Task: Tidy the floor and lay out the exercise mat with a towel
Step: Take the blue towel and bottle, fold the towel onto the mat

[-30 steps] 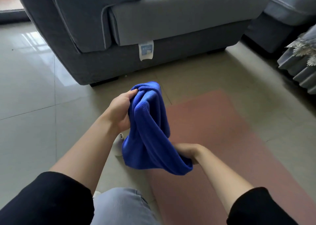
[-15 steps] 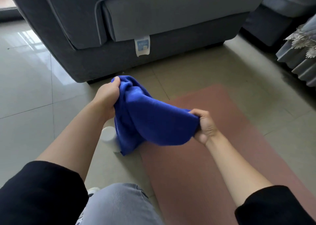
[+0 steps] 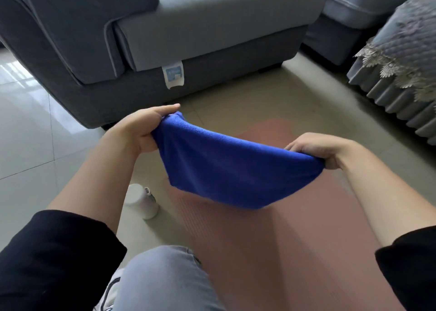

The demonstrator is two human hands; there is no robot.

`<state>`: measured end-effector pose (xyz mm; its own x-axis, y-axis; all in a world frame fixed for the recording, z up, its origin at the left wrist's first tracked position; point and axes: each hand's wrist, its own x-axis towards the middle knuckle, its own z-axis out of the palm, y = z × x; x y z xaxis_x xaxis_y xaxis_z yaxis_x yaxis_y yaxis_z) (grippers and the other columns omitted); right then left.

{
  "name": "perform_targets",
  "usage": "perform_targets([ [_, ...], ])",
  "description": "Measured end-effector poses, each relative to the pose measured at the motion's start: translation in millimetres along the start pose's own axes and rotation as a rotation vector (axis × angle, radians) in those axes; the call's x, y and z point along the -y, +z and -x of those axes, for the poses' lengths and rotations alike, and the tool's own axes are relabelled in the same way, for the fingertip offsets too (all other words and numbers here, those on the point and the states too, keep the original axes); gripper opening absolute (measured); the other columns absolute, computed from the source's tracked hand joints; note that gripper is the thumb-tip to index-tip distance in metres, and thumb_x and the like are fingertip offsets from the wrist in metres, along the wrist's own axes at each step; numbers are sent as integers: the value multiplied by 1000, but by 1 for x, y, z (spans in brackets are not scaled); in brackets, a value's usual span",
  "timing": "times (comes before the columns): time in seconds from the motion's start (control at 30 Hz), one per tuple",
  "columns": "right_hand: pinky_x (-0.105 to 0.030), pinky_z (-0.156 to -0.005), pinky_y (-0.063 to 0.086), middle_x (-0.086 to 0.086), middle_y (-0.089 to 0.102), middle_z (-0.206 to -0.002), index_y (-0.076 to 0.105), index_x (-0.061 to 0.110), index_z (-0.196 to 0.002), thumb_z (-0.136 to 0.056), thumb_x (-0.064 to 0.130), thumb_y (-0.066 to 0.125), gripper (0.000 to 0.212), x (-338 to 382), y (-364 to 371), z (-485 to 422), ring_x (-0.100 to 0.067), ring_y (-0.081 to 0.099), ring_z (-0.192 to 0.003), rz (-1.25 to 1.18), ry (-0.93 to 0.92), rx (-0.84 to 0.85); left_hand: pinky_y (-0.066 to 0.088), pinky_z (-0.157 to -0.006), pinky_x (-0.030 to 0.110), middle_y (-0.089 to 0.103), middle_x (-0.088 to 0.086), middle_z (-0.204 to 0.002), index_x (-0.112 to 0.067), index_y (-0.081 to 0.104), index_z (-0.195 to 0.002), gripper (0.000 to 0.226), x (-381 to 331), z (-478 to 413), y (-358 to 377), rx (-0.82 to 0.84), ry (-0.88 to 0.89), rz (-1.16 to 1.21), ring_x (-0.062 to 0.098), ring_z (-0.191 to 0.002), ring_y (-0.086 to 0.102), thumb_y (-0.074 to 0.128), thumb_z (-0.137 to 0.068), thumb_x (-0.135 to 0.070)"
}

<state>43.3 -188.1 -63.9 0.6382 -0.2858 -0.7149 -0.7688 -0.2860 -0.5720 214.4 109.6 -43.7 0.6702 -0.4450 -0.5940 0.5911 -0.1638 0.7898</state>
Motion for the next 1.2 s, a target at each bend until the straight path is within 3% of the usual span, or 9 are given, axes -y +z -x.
perform_targets([
  [0.1,-28,-75,51,-16,64,-108,67,-5,-102,-87,1,54,20,-7,-12,0,-21,63,-84,-469,-182,-221,58,-63,22,67,5,-82,-15,61,-84,12,-6,6,5,171,27,27,14,-70,68,70,-76,-15],
  [0.23,-27,-72,51,-16,61,-107,66,9,-86,-91,1,43,24,-20,-24,-3,-23,60,-86,-849,-246,-446,59,-66,23,64,14,-115,-19,56,-125,63,-1,1,12,150,115,-40,19,-100,68,53,-75,19],
  [0.33,-28,-64,47,-15,59,-101,65,8,-90,-81,-6,43,28,-26,-29,-8,-22,56,-74,-808,-220,-433,56,-71,23,64,13,-113,-8,65,-120,59,5,-6,17,-102,188,-413,20,-90,64,57,-68,22],
  [0.4,-29,-65,46,-13,58,-100,65,4,-102,-79,-10,43,35,-25,-33,-16,-23,53,-78,-600,-223,-524,52,-75,29,66,13,-106,-7,69,-114,53,8,-10,18,-271,278,-475,22,-88,60,61,-67,17],
  [0.53,-34,-80,49,-11,60,-101,59,11,-117,-78,-2,56,41,-6,-50,-28,-23,56,-87,-192,-321,-747,55,-70,26,67,9,-99,-8,68,-115,47,0,-15,20,-380,439,-237,17,-82,63,63,-72,12],
  [0.67,-31,-74,51,-4,68,-90,61,20,-96,-71,12,66,26,21,-68,-24,-17,60,-78,-354,-439,-908,59,-71,24,68,5,-91,-10,69,-110,40,-15,-9,25,-376,525,12,15,-78,66,64,-76,9],
  [0.87,-21,-61,43,2,59,-73,58,23,-70,-75,14,73,18,33,-81,-3,-9,53,-66,-676,-528,-821,58,-67,18,75,-1,-75,-14,68,-99,26,-32,5,9,-84,386,218,7,-67,70,57,-82,3],
  [1.1,-15,-43,44,0,62,-57,61,12,-72,-82,-8,52,24,-36,-62,-2,-9,58,-48,-579,-237,-475,60,-62,26,76,9,-88,-8,71,-101,36,25,3,-12,294,-44,-294,16,-70,72,69,-66,0],
  [1.2,-24,-51,39,-6,59,-68,63,9,-82,-82,-6,54,17,-91,-40,-13,-16,54,-53,-342,16,-343,61,-71,36,72,13,-87,-8,76,-92,24,74,-9,-10,410,-276,-518,20,-70,69,70,-73,5],
])
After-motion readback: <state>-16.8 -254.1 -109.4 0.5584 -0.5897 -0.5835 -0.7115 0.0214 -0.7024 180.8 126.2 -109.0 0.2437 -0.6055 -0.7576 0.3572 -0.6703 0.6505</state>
